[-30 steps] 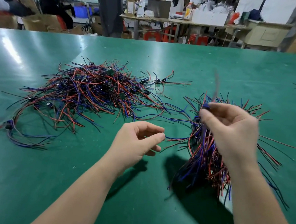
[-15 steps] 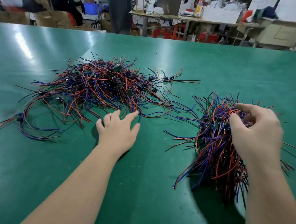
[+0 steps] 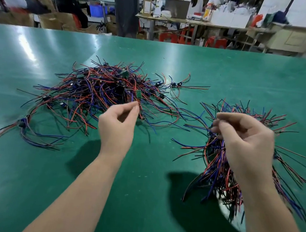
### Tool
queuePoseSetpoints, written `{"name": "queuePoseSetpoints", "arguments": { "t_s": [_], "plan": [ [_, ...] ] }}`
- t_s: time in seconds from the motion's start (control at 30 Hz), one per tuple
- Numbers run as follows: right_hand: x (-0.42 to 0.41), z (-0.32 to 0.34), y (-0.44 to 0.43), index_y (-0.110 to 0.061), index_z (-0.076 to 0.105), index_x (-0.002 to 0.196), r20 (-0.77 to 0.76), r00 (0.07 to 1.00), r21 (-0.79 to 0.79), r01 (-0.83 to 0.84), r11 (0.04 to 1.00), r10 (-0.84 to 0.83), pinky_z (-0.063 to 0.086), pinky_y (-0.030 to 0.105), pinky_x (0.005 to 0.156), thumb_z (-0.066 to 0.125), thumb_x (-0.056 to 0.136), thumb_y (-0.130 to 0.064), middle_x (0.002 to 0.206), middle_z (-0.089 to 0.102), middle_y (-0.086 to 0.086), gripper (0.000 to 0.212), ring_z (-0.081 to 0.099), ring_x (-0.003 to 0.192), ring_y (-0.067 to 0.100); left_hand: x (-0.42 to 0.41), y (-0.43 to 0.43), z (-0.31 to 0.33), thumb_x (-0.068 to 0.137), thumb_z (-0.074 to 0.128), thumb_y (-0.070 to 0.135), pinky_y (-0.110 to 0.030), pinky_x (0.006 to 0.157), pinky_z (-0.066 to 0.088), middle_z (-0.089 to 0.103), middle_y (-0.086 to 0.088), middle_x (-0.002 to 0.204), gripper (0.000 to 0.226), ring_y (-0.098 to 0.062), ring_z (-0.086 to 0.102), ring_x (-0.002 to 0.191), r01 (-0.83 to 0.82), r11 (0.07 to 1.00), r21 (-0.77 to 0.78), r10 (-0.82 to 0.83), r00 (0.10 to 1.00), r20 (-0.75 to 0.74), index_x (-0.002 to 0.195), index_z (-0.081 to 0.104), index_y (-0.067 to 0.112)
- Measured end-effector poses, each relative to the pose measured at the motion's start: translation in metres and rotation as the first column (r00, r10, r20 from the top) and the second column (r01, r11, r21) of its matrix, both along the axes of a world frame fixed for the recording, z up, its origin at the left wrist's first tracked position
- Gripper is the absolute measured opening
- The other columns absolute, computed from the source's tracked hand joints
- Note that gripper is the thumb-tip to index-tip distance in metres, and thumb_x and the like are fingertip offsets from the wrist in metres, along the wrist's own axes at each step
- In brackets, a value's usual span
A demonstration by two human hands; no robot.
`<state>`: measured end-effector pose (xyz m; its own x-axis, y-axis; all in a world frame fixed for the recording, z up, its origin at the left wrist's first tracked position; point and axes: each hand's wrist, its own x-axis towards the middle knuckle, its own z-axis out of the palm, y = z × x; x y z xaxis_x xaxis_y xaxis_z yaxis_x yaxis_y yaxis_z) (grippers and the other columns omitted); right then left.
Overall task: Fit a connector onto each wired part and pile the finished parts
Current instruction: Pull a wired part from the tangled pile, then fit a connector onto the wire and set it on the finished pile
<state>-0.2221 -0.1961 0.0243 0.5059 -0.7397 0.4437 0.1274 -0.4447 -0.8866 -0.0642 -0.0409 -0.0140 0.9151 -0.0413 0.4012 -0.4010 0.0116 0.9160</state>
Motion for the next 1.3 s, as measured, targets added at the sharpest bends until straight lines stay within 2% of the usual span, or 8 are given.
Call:
{"name": "queuePoseSetpoints", "arguments": {
  "t_s": [0.17, 0.27, 0.43, 0.57, 0.8, 0.93, 1.07, 1.3],
  "plan": [
    [0.009, 0.001, 0.020, -0.011, 0.069, 0.090, 0.117, 0.901, 0.476, -0.420, 0.773, 0.418, 0.051, 0.021, 0.055, 0.052, 0.094, -0.008, 0.078, 0.073, 0.014, 0.018, 0.070, 0.069, 0.024, -0.035, 0.002, 0.021, 0.088, 0.067, 0.010, -0.016, 0.074, 0.048, 0.066, 0.000, 0.092, 0.017, -0.004, 0.062, 0.082, 0.048, 0.986, -0.159, 0.020, 0.915, 0.403, 0.103, 0.069, 0.017],
    [0.015, 0.003, 0.025, -0.007, 0.063, 0.101, 0.202, 0.833, 0.646, -0.509, 0.569, 0.515, 0.053, 0.021, 0.057, 0.053, 0.082, -0.037, 0.085, 0.072, 0.015, 0.036, 0.070, 0.072, 0.021, -0.060, -0.003, 0.020, 0.085, 0.068, 0.005, -0.019, 0.078, 0.048, 0.065, -0.003, 0.091, 0.015, -0.004, 0.062, 0.085, 0.137, 0.991, 0.003, -0.109, 0.778, 0.618, 0.100, 0.070, 0.008],
    [0.011, 0.003, 0.020, -0.003, 0.070, 0.085, 0.259, 0.841, 0.677, -0.509, 0.532, 0.475, 0.055, 0.023, 0.062, 0.064, 0.070, -0.014, 0.083, 0.071, 0.017, 0.020, 0.068, 0.066, 0.020, -0.091, -0.013, 0.008, 0.075, 0.073, 0.000, -0.027, 0.082, 0.054, 0.068, -0.011, 0.086, 0.011, -0.018, 0.067, 0.083, 0.420, 0.864, 0.278, -0.493, 0.591, 0.639, 0.085, 0.075, 0.001],
    [0.006, 0.004, 0.012, -0.005, 0.071, 0.080, 0.218, 0.865, 0.667, -0.470, 0.578, 0.451, 0.051, 0.015, 0.052, 0.063, 0.063, -0.003, 0.077, 0.073, 0.013, 0.019, 0.068, 0.059, 0.014, -0.090, -0.007, 0.008, 0.079, 0.064, 0.014, -0.032, 0.062, 0.051, 0.065, -0.009, 0.069, 0.017, -0.022, 0.062, 0.065, 0.576, 0.733, 0.361, -0.679, 0.589, 0.438, 0.066, 0.065, 0.003],
    [0.004, 0.007, 0.018, -0.017, 0.077, 0.071, 0.310, 0.794, 0.616, -0.587, 0.526, 0.523, 0.049, 0.013, 0.054, 0.062, 0.061, -0.005, 0.073, 0.072, 0.008, 0.022, 0.066, 0.057, 0.010, -0.069, -0.018, 0.017, 0.099, 0.042, 0.020, -0.022, 0.044, 0.043, 0.069, -0.010, 0.066, 0.032, -0.020, 0.060, 0.046, 0.655, 0.747, -0.113, -0.617, 0.620, -0.484, 0.067, 0.047, 0.018],
    [0.003, 0.005, 0.022, -0.015, 0.077, 0.071, 0.407, 0.727, 0.614, -0.666, 0.424, 0.553, 0.053, 0.017, 0.055, 0.066, 0.058, -0.005, 0.070, 0.071, 0.007, 0.020, 0.064, 0.056, 0.009, -0.061, -0.018, 0.013, 0.097, 0.045, 0.022, -0.031, 0.055, 0.055, 0.065, -0.016, 0.111, 0.017, -0.021, 0.066, 0.078, 0.624, 0.725, -0.293, -0.672, 0.545, -0.501, 0.100, 0.061, 0.020],
    [0.004, 0.003, 0.018, -0.013, 0.077, 0.078, 0.496, 0.667, 0.596, -0.727, 0.341, 0.556, 0.052, 0.018, 0.056, 0.089, 0.044, -0.013, 0.074, 0.071, 0.007, 0.036, 0.062, 0.058, 0.010, -0.057, -0.016, 0.013, 0.069, 0.067, 0.030, -0.031, 0.072, 0.054, 0.058, 0.003, 0.128, 0.050, -0.019, 0.064, 0.094, 0.606, 0.637, -0.476, -0.765, 0.421, -0.488, 0.119, 0.061, 0.029],
    [0.004, -0.001, 0.013, -0.015, 0.077, 0.084, 0.546, 0.606, 0.536, -0.783, 0.315, 0.579, 0.049, 0.017, 0.056, 0.090, 0.049, -0.017, 0.080, 0.071, 0.005, 0.036, 0.058, 0.057, 0.007, -0.045, -0.014, 0.010, 0.090, 0.056, 0.008, -0.033, 0.089, 0.049, 0.046, 0.004, 0.132, 0.062, -0.018, 0.056, 0.115, 0.466, 0.884, -0.028, -0.410, 0.748, -0.522, 0.144, 0.033, 0.029]
  ]
}}
